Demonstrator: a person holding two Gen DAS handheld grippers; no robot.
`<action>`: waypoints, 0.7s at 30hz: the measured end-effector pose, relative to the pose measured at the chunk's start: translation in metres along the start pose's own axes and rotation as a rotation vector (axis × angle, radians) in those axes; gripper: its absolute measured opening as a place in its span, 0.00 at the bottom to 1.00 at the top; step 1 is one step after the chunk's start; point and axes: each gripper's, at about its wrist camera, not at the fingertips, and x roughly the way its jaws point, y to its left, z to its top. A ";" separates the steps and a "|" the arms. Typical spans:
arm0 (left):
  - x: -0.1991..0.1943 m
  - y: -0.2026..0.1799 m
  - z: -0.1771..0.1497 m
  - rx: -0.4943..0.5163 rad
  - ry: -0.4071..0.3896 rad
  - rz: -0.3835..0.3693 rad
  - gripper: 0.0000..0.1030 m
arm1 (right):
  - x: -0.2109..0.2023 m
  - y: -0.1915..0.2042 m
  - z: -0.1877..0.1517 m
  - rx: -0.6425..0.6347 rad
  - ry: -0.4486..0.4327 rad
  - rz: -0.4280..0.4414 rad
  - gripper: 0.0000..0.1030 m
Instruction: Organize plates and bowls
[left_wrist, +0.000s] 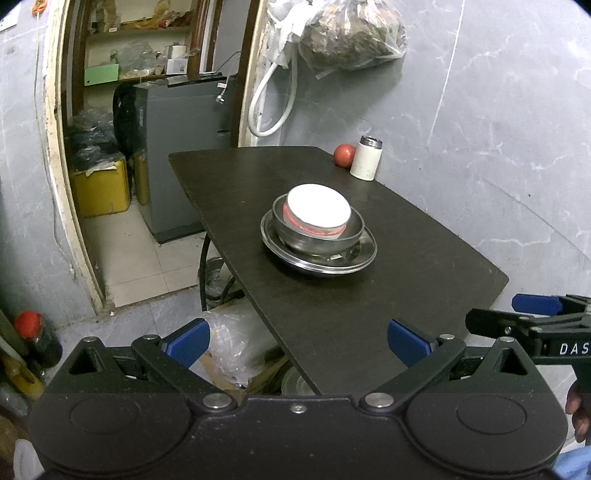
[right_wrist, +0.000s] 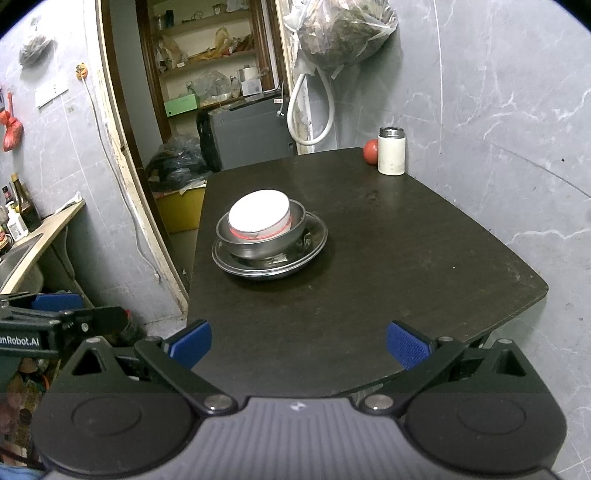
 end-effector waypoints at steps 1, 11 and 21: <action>0.001 -0.001 0.000 0.006 0.005 0.002 0.99 | 0.000 0.000 0.000 0.000 0.002 0.000 1.00; -0.002 -0.004 0.004 0.034 -0.015 0.021 0.99 | 0.004 -0.002 0.004 -0.007 0.012 -0.006 1.00; 0.003 -0.003 0.010 0.026 -0.007 0.034 0.98 | 0.010 -0.009 0.006 -0.011 0.022 -0.004 1.00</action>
